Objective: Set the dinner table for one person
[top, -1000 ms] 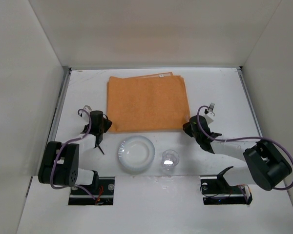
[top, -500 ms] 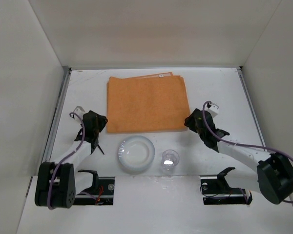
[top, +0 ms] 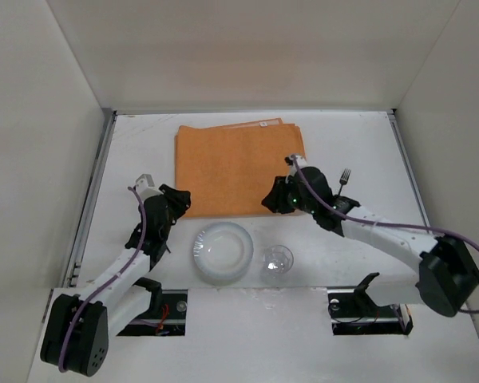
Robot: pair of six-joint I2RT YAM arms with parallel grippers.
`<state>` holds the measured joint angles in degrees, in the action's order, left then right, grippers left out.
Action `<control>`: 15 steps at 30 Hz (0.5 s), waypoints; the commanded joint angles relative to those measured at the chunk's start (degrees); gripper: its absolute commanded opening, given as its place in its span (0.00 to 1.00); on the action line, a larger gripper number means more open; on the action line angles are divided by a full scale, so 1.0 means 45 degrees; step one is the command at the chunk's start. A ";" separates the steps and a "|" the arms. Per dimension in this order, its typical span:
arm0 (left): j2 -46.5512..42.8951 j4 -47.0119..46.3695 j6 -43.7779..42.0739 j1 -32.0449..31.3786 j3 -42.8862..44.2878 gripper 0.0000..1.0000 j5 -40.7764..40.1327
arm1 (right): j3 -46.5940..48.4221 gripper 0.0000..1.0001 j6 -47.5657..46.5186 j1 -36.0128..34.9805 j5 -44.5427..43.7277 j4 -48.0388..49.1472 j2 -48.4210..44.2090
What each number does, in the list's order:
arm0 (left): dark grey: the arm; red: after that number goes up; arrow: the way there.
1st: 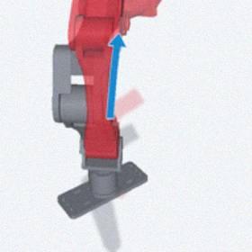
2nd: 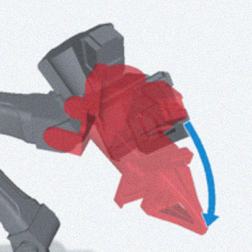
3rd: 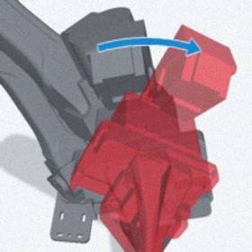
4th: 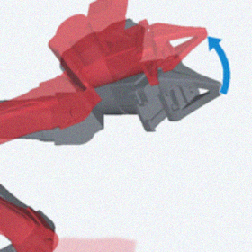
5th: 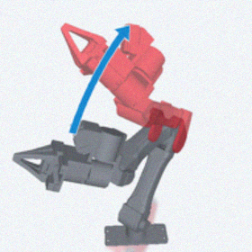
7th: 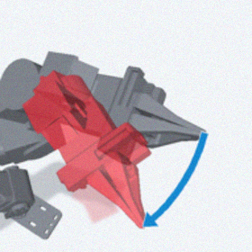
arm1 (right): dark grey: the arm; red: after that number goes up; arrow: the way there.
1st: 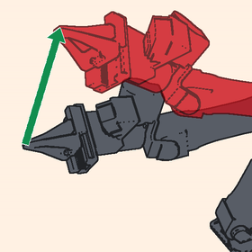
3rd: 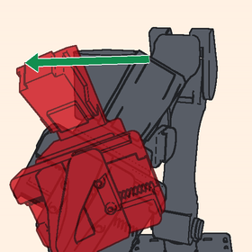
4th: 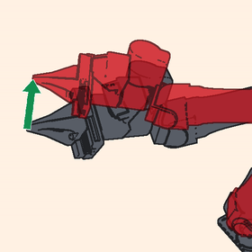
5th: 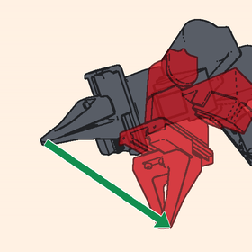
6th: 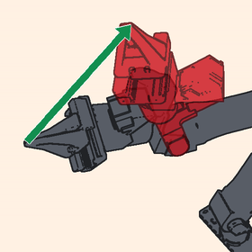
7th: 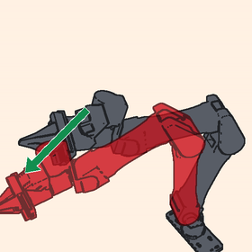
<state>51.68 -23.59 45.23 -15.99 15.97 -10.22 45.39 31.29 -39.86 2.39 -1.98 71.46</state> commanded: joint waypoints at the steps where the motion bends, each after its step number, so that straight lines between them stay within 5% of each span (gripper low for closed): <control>1: 0.0214 -0.1650 -0.0676 -0.0304 -0.0383 0.32 0.0102 | 0.0694 0.37 -0.0994 -0.0449 0.2552 0.0146 0.1498; 7: 0.0254 -0.2411 -0.0736 -0.0440 -0.0852 0.35 0.0025 | 0.1963 0.59 -0.1699 -0.0508 0.4328 0.0088 0.4252; 15: -0.0254 -0.2530 -0.0579 -0.0051 -0.1184 0.37 0.0181 | 0.2863 0.61 -0.1953 -0.0781 0.5891 0.0185 0.6013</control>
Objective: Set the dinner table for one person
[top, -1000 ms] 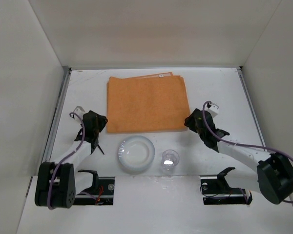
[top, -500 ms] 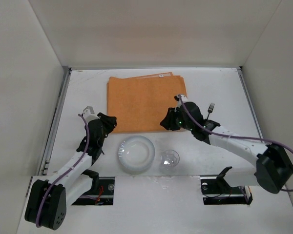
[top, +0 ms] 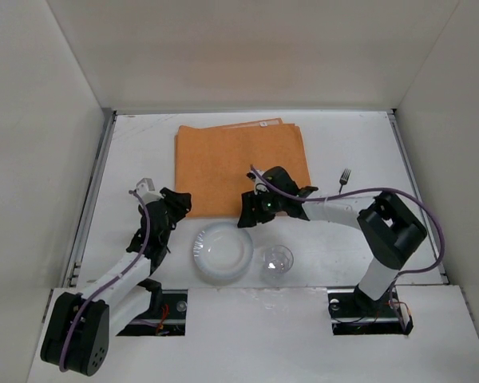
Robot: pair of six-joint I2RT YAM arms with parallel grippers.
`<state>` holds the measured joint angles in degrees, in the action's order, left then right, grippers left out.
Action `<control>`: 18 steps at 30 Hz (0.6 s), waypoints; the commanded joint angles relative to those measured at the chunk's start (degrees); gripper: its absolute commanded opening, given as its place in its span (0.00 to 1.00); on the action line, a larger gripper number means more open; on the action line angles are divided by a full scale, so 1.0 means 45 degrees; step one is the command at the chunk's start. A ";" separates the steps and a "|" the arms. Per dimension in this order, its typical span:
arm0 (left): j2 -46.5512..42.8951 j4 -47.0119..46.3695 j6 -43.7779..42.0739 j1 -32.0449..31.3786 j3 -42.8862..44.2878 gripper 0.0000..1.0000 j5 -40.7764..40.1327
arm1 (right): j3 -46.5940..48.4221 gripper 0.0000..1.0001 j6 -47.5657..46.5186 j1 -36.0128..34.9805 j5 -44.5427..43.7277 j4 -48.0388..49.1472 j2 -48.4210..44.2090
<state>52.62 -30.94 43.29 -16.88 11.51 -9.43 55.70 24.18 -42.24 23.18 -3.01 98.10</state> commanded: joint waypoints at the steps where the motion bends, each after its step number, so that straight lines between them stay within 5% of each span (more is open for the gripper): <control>1: -0.0560 -0.0879 -0.0127 0.0188 -0.0213 0.37 0.0006 | 0.0571 0.61 -0.0374 -0.0310 0.1391 0.0414 0.0171; 10: -0.0580 -0.0781 0.0146 0.0656 -0.0311 0.38 -0.0033 | 0.0688 0.52 -0.0570 -0.0642 0.2251 0.0336 0.1382; 18: -0.0814 -0.0762 0.0165 0.0793 -0.0409 0.38 -0.0091 | 0.0883 0.14 -0.0395 -0.0799 0.2369 0.0491 0.1501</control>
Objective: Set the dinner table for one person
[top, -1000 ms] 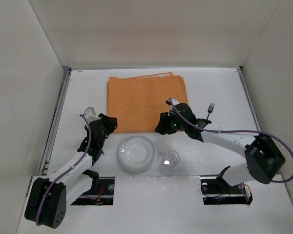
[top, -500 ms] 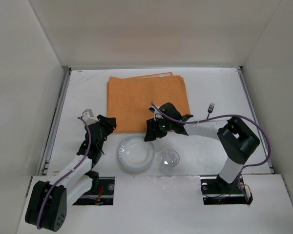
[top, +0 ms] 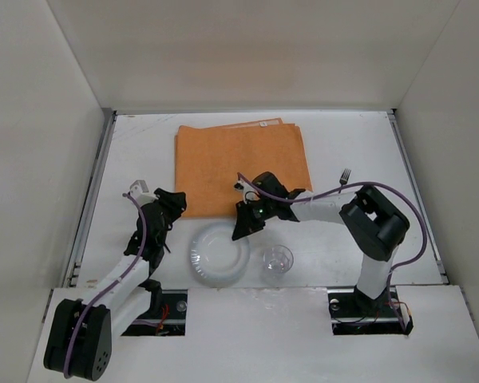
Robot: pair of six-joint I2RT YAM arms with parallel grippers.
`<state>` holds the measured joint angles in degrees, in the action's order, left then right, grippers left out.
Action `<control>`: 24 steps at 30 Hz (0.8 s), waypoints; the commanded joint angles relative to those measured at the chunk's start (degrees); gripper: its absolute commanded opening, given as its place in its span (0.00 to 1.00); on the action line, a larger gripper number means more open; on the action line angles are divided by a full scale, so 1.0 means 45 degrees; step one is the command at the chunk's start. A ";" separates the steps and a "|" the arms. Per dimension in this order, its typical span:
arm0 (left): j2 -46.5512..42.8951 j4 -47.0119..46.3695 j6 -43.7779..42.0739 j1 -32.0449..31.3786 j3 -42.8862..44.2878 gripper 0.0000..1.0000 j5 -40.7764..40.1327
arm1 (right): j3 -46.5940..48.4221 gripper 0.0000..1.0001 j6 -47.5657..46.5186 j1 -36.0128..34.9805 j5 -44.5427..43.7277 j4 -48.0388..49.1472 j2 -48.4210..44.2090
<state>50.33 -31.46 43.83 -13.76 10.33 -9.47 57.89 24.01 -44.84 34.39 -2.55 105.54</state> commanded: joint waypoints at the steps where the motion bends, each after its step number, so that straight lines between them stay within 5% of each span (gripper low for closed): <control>1: -0.0324 -0.0645 0.0044 0.0118 -0.0166 0.38 -0.0101 | 0.0398 0.13 -0.0297 -0.0260 -0.0104 0.0429 -0.0268; 12: -0.2606 0.1423 0.0786 0.1855 -0.0654 0.41 -0.0960 | 0.1393 0.09 0.1088 -0.0417 0.0365 0.1521 -0.1459; 24: -0.1906 0.1445 0.0787 0.1700 -0.0479 0.43 -0.1137 | 0.3209 0.10 0.3920 0.2784 -0.0414 0.3122 -0.0565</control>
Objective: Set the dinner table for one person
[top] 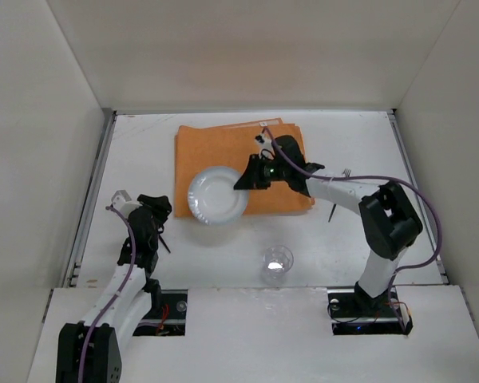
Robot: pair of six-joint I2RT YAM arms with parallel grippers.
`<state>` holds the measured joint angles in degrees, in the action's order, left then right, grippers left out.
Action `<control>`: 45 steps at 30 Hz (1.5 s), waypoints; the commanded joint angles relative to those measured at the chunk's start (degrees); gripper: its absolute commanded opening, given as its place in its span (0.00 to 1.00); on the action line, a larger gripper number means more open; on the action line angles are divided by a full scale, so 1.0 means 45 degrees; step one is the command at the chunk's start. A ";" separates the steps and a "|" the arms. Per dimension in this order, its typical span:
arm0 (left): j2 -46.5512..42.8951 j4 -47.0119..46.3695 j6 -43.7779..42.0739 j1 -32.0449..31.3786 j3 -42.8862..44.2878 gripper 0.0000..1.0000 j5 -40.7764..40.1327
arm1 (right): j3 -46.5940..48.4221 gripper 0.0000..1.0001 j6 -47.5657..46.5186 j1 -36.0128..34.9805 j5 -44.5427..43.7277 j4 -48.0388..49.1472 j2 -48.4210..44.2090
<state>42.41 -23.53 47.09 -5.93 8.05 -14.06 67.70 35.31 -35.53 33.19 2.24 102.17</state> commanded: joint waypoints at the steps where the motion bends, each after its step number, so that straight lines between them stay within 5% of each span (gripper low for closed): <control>1: -0.0187 -0.0318 0.0063 -0.0038 0.0027 0.43 -0.0117 | 0.1184 0.10 0.1682 0.1008 -0.0342 0.2312 0.0476; 16: 0.0028 -0.0357 0.0082 -0.0175 0.0046 0.43 -0.0097 | 0.2710 0.12 0.3287 0.2632 -0.1984 0.2588 0.3330; 23: 0.0067 -0.0377 0.0082 -0.0175 0.0046 0.43 -0.0097 | 0.2221 0.31 0.2507 0.2613 -0.2746 0.1147 0.3468; 32: 0.0028 -0.0455 0.0063 -0.0195 0.0027 0.43 -0.0097 | 0.1284 0.59 0.0437 0.2379 -0.5555 -0.1257 0.0562; 36: -0.0089 -0.0397 0.0043 -0.0233 0.0027 0.43 -0.0097 | 0.0349 0.62 -0.0286 0.2106 -0.7429 -0.2175 -0.1935; 40: -0.0245 -0.0377 -0.0035 -0.0370 0.0046 0.42 -0.0097 | -0.1408 0.43 -0.0990 0.1150 -0.9305 -0.3405 -0.5003; 42: -0.0323 -0.0377 -0.0074 -0.0467 0.0066 0.42 -0.0097 | -0.2521 0.21 -0.1031 0.0118 -1.0534 -0.4574 -0.6818; 45: -0.0304 -0.0435 -0.0113 -0.0604 0.0085 0.42 -0.0097 | -0.3460 0.09 -0.0467 -0.1736 -1.1825 -0.6818 -0.8812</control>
<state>41.74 -23.62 47.03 -8.03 8.05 -14.06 56.05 33.08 -37.39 -10.52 -15.00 67.31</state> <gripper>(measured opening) 0.425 0.110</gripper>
